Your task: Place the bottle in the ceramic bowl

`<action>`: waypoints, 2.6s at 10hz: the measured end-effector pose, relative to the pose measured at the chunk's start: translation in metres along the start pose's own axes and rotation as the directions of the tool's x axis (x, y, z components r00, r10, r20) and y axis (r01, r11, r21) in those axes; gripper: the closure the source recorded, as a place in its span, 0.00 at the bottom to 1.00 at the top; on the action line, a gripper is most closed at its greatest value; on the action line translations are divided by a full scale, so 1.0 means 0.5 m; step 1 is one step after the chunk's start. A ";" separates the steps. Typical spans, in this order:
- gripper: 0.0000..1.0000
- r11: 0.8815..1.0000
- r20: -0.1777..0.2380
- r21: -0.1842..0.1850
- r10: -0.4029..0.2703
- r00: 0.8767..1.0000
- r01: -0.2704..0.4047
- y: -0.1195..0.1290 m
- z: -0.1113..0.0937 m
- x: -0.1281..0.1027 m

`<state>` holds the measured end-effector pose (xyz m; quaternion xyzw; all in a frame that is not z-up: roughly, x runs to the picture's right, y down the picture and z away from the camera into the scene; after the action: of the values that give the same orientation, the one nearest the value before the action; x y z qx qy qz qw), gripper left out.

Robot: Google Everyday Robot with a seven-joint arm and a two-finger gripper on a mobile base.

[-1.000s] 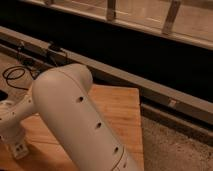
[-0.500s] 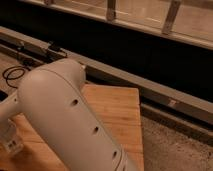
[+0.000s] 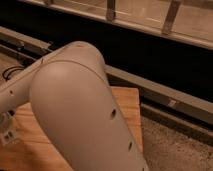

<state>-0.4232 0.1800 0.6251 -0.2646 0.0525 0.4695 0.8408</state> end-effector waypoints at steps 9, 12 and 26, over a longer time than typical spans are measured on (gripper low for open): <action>1.00 1.000 -0.002 0.000 0.000 1.000 0.000 0.000 0.002 0.001; 1.00 0.999 -0.017 0.018 -0.034 0.999 0.034 0.004 -0.008 -0.029; 1.00 0.940 0.101 0.008 0.338 0.936 -0.341 -0.538 -0.141 0.171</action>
<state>-0.1447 0.0972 0.6425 -0.2174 0.0621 0.6192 0.7520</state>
